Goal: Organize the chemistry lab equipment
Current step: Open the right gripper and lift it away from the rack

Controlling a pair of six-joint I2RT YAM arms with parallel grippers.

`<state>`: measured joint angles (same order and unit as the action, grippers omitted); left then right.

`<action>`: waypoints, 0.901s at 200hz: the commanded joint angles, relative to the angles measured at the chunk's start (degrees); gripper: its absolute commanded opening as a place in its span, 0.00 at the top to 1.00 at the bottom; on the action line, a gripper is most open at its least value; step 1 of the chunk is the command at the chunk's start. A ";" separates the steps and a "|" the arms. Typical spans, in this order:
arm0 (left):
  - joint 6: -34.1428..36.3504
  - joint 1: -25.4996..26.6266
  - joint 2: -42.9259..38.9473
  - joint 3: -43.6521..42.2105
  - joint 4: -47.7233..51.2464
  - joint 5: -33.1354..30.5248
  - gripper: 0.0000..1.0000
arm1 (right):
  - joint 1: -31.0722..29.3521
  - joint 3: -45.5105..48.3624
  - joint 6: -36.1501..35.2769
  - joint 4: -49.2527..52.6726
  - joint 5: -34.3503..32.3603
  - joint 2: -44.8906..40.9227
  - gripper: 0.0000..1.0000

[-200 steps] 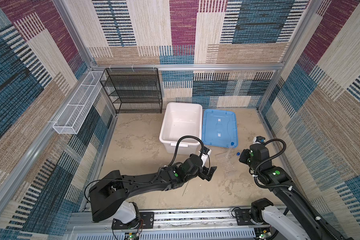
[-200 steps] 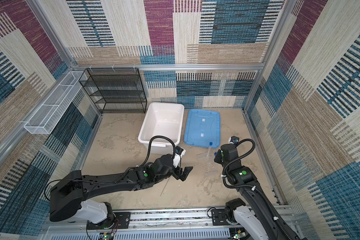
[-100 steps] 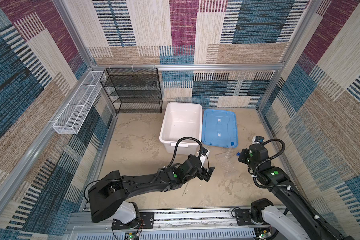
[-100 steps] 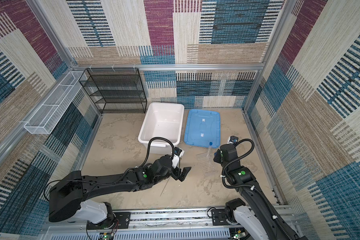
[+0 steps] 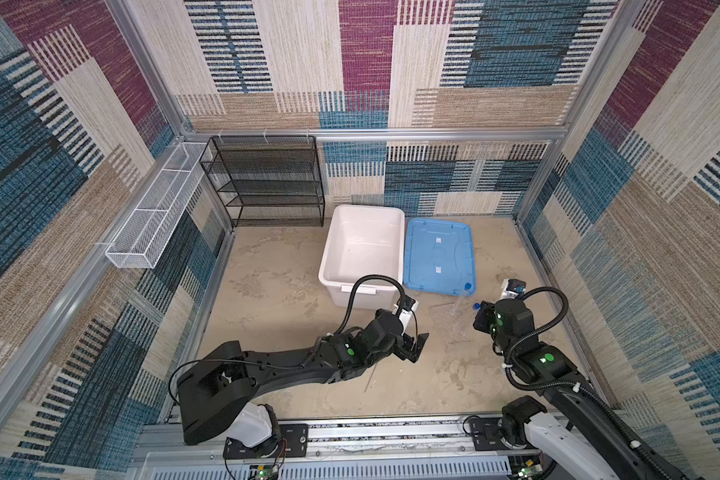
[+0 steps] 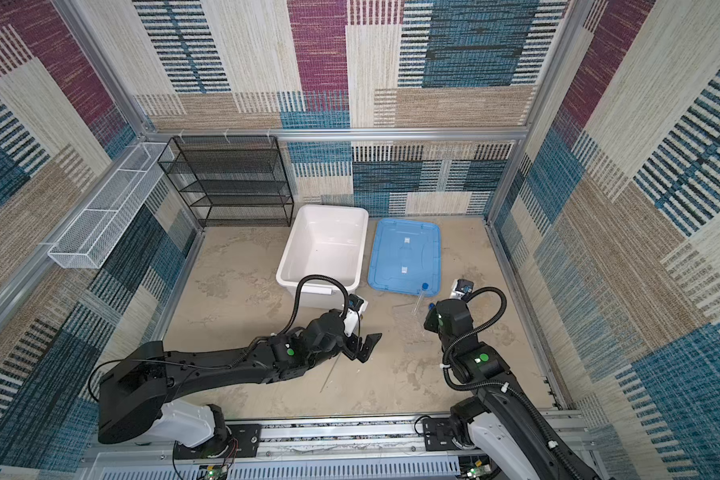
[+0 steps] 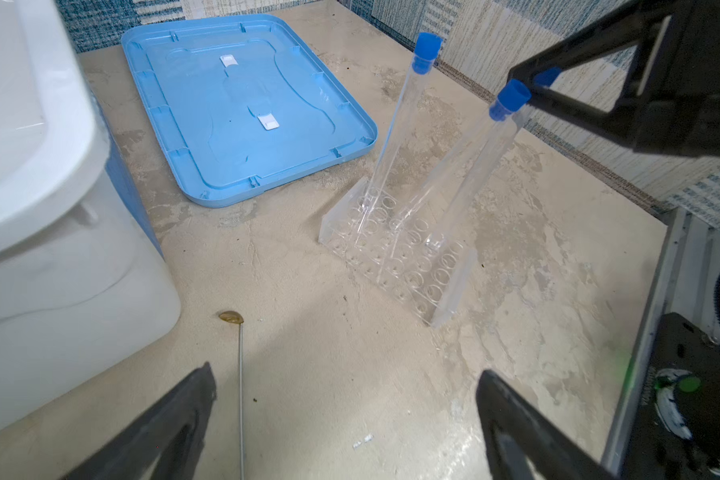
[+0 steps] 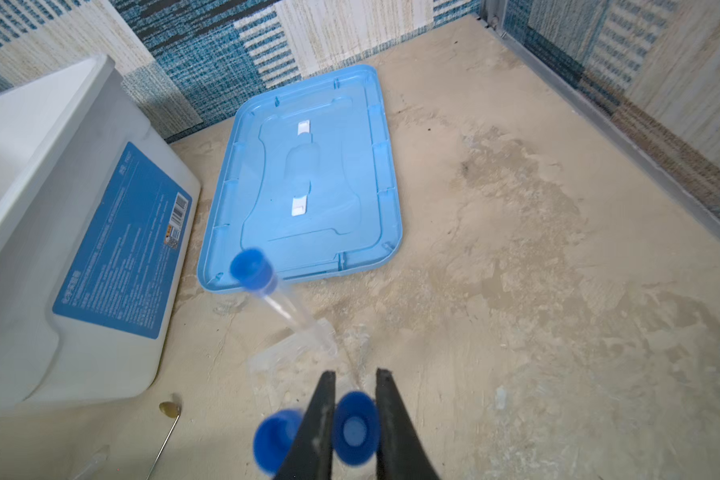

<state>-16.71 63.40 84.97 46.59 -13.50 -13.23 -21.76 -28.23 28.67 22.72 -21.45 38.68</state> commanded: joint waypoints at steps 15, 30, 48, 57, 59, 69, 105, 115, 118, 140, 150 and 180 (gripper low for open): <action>1.60 -0.03 0.60 0.24 -1.92 -0.74 0.01 | -0.17 1.42 -0.17 -2.58 -1.18 -2.59 0.86; 1.42 -0.01 0.89 0.24 -1.90 -0.58 0.01 | -0.13 1.36 -0.67 -2.75 -1.16 -2.14 0.85; 1.25 -0.03 1.15 0.20 -2.08 -0.59 0.01 | -0.21 1.42 -1.10 -3.24 -0.54 -1.33 0.84; 1.30 -0.03 1.22 0.20 -2.06 -0.74 0.01 | -0.21 1.34 -1.13 -3.28 -0.48 -1.02 0.82; 1.32 -0.03 1.24 0.22 -2.02 -0.74 0.01 | -0.21 1.27 -1.15 -3.20 -0.44 -0.92 0.81; 1.30 -0.03 1.25 0.21 -1.97 -0.95 0.01 | -0.25 1.16 -1.29 -3.27 -0.24 -0.77 0.77; 1.16 -0.03 1.28 -0.04 -1.97 -1.00 0.01 | -0.37 1.22 -1.82 -3.81 0.39 -1.37 0.70; 1.15 -0.03 1.38 -0.08 -2.02 -1.11 0.01 | -0.30 1.38 -2.08 -4.20 0.88 -1.43 0.70; 1.15 -0.03 1.42 -0.09 -2.00 -1.09 0.01 | -0.32 1.40 -2.12 -4.28 0.96 -1.53 0.69; 1.03 -0.03 1.51 -0.02 -2.00 -1.03 0.01 | -0.31 1.21 -2.56 -4.66 2.08 -1.52 0.62; 0.99 0.04 1.51 -0.04 -2.05 -1.09 0.01 | -0.31 1.16 -2.49 -4.80 2.64 -2.09 0.54; 1.04 -0.03 1.43 0.00 -1.98 -1.12 0.01 | -0.37 0.79 -2.13 -5.10 3.48 -4.95 0.33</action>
<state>-16.71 63.40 86.46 46.59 -14.28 -13.32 -22.04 -26.83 26.52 19.79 -19.46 35.24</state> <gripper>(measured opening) 0.993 0.622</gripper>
